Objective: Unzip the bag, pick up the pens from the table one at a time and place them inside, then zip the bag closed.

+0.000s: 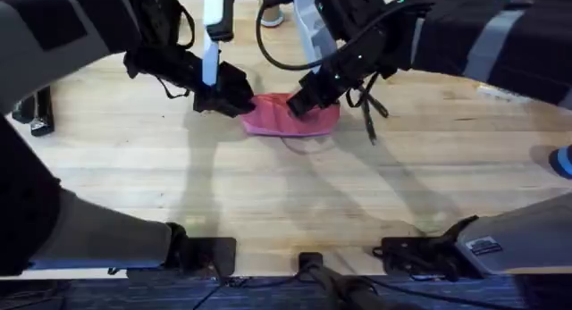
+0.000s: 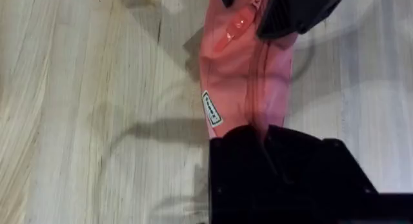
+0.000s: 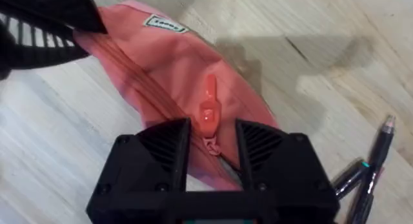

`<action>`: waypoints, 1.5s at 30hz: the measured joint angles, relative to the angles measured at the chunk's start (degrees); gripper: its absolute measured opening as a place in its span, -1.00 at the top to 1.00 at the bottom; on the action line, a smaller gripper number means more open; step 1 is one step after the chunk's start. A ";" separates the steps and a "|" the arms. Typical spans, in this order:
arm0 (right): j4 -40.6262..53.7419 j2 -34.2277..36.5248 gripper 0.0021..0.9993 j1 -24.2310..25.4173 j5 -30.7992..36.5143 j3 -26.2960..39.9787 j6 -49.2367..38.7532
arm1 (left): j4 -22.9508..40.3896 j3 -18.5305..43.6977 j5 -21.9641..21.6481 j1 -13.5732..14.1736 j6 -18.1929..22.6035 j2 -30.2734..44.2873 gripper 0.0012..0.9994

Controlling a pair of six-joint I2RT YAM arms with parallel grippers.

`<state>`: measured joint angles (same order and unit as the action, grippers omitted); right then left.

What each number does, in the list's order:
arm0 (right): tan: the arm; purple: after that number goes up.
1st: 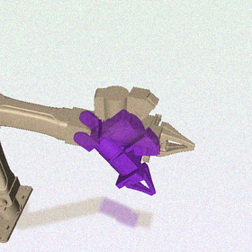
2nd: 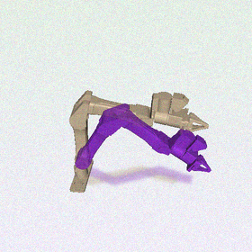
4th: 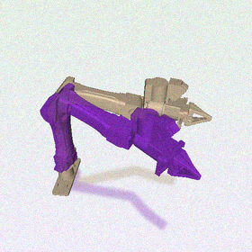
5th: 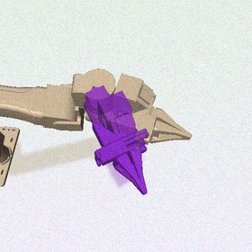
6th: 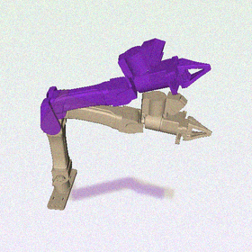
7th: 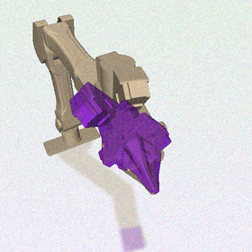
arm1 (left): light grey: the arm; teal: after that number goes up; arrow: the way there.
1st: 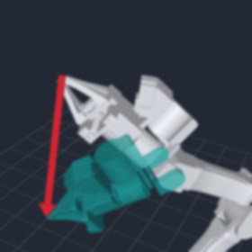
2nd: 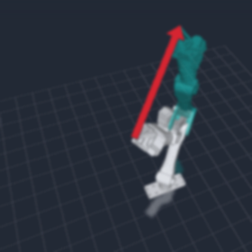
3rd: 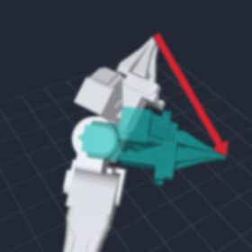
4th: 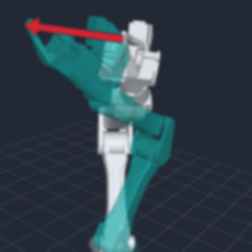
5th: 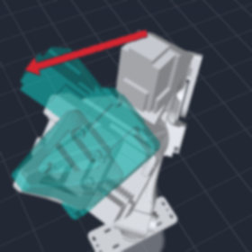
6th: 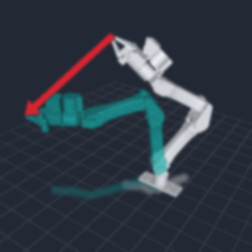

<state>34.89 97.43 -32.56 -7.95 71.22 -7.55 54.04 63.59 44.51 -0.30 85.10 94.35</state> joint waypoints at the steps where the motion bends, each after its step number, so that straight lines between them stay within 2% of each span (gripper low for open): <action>1: 0.15 0.19 0.13 0.00 0.02 0.00 0.00 | 0.00 0.00 0.02 0.00 0.00 0.00 0.92; 4: 0.29 0.52 0.24 0.00 0.19 0.00 -0.02 | 0.00 0.00 0.00 0.00 0.00 -0.01 0.92; 10: 0.11 0.57 0.68 0.00 0.68 0.02 -0.18 | 0.00 0.00 -0.09 0.00 0.00 -0.02 0.92; 16: -0.70 0.57 0.92 0.00 0.70 0.02 -0.20 | -0.02 0.00 -0.15 0.00 0.00 0.00 0.92; 27: -1.46 0.57 0.94 0.00 0.71 0.39 -0.22 | -0.04 0.00 -0.17 0.00 0.00 0.00 0.92; 36: -2.64 -2.45 0.94 0.13 1.37 2.60 -0.22 | -0.15 0.00 -0.61 0.00 0.00 0.00 0.92; 45: -5.09 -3.98 0.94 0.19 5.60 2.60 -0.22 | 0.20 0.00 -0.57 0.00 -0.02 -0.02 0.92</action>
<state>29.80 93.45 -32.37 -2.35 73.82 -7.77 54.24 63.59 43.94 -0.30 85.08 94.32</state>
